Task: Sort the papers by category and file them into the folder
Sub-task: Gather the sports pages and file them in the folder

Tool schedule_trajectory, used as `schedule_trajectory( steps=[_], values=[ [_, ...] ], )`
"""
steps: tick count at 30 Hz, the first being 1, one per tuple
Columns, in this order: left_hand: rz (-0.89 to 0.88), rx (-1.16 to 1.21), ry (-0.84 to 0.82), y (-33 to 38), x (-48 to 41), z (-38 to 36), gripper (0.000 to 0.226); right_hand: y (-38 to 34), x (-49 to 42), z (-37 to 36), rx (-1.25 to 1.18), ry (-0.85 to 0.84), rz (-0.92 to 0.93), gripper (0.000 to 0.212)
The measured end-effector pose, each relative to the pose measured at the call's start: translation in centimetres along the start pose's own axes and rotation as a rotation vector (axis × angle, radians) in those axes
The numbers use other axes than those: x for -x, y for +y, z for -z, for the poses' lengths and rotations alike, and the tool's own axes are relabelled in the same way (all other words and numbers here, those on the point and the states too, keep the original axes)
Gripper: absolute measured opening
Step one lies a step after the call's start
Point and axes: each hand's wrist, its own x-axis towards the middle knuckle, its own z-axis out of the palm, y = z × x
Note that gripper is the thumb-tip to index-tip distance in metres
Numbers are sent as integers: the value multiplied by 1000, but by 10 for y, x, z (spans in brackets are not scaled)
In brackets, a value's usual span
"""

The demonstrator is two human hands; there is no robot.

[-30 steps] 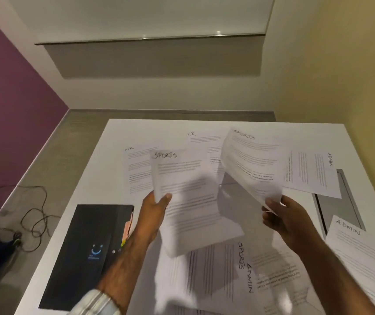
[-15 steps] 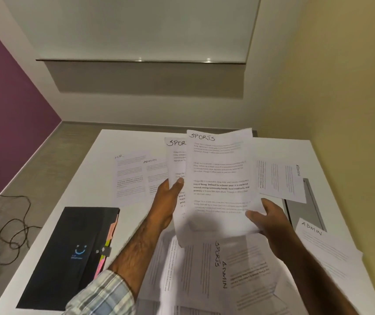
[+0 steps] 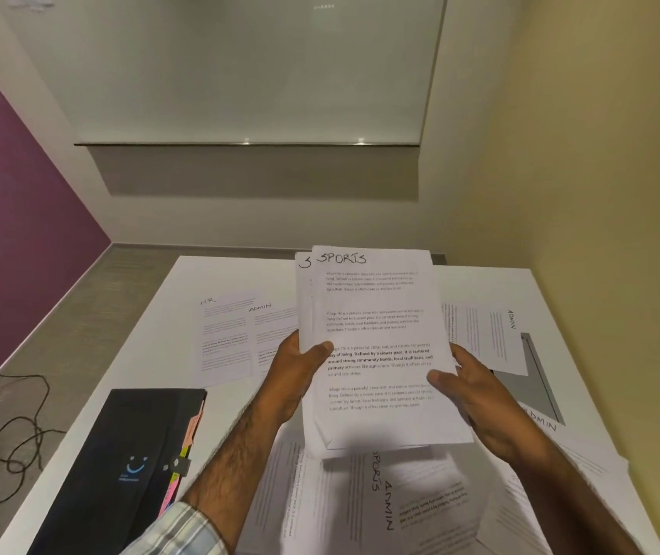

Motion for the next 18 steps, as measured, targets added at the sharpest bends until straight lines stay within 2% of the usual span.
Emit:
schedule_trajectory(
  steps=[3,9,13,16,18],
  values=[
    [1,38,-30,3,2,-7,33,-4,-4,0,13,32,-2,42],
    [-15,-32,-59,9,7,-18,31,-8,-14,-2,-110,121,25,37],
    [122,-271,-81,0,13,-14,35,-8,-19,-5,-192,244,51,38],
    [257,-321,-231,-8,19,-4,33,-6,-23,0,-229,320,60,37],
    [284,-317,-295,-10,24,1,31,-4,-23,3,-231,331,68,39]
  ],
)
